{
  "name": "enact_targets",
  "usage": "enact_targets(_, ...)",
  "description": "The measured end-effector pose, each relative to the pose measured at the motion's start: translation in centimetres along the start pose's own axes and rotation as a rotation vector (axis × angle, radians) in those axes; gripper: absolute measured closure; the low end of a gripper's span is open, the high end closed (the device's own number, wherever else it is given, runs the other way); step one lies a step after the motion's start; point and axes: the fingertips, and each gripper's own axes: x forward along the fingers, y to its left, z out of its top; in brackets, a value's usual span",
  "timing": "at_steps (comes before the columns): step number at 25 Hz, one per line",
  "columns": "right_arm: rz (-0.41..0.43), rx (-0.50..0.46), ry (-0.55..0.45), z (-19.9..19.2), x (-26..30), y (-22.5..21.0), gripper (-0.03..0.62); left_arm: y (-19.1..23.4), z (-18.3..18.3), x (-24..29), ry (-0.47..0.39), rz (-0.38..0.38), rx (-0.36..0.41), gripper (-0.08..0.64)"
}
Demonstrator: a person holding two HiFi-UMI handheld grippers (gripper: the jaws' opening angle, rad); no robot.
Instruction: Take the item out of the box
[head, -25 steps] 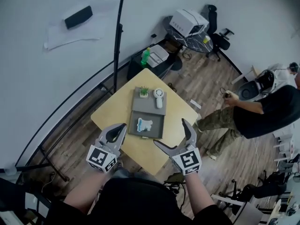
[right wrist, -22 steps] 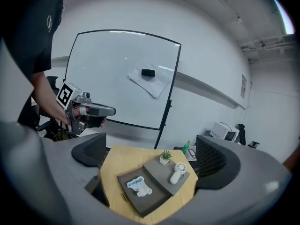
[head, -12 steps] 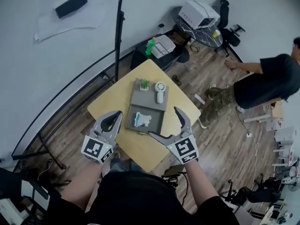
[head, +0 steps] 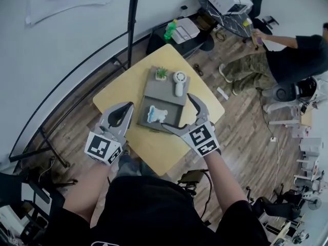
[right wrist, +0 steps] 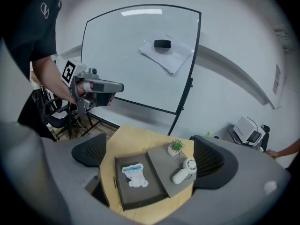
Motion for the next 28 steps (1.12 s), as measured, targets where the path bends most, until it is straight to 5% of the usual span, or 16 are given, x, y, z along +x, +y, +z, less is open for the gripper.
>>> enact_targets(28, 0.363, -0.343, 0.574, -15.4, 14.7, 4.5, 0.005, 4.1, -5.6, -1.9, 0.050, 0.104, -0.040, 0.561)
